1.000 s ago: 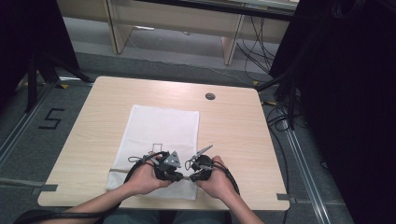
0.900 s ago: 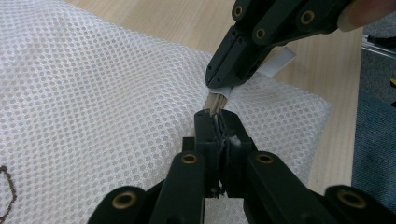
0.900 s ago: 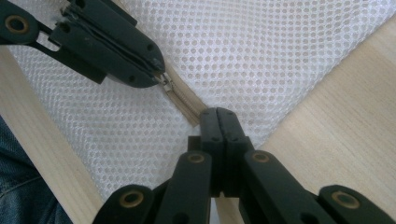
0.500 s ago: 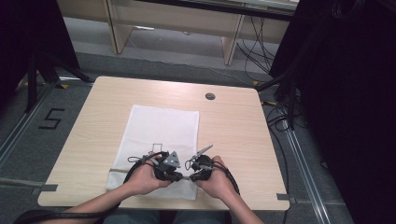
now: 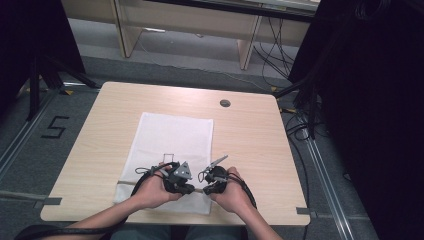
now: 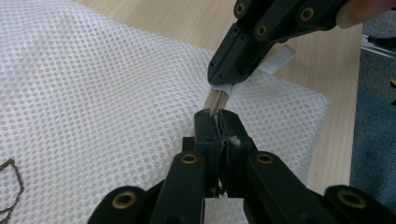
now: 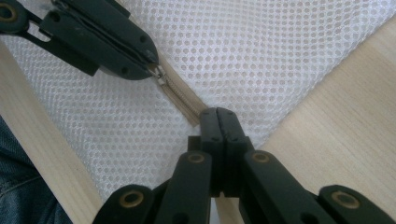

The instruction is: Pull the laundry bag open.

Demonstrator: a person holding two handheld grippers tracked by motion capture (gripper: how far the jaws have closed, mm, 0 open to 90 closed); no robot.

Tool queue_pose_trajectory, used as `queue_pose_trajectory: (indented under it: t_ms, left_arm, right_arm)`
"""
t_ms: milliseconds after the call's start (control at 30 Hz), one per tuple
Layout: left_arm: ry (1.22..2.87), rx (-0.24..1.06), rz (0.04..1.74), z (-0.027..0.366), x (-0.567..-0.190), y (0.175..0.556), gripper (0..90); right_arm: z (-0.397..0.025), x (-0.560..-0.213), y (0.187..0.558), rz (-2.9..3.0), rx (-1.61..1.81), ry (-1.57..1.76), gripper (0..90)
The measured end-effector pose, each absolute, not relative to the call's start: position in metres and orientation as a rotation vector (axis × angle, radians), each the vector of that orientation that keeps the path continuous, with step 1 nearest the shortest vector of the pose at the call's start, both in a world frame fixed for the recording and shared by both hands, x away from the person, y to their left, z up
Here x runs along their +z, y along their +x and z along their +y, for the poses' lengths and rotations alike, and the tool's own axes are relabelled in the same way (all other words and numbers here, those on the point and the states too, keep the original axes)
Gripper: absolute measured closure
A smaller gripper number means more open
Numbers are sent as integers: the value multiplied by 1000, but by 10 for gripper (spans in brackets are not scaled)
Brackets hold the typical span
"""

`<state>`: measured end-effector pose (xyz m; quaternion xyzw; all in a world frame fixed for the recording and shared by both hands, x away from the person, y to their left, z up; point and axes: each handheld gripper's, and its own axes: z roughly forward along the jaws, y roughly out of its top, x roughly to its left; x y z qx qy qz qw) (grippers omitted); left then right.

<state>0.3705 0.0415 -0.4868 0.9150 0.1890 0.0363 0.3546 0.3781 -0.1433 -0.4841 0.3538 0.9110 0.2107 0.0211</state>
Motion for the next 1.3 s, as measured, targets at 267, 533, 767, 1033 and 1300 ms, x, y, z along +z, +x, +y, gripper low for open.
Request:
queue_pose_trajectory:
  t_ms: [267, 533, 767, 1033, 1300]
  left_arm:
    - [2355, 84, 500, 41, -487, 371, 872]
    - [2359, 89, 501, 44, -485, 371, 872]
    - [2354, 84, 508, 45, -486, 370, 872]
    - [2357, 88, 502, 45, -485, 371, 872]
    - [2349, 81, 522, 45, -486, 369, 872]
  right_arm:
    - [-143, -484, 378, 2827, 654, 1095, 900]
    - [-143, -484, 378, 2826, 648, 1103, 900]
    - [-143, -484, 378, 2827, 654, 1094, 900]
    - [-144, -484, 379, 2828, 655, 1096, 900]
    - [-144, -484, 378, 2826, 656, 1094, 900]
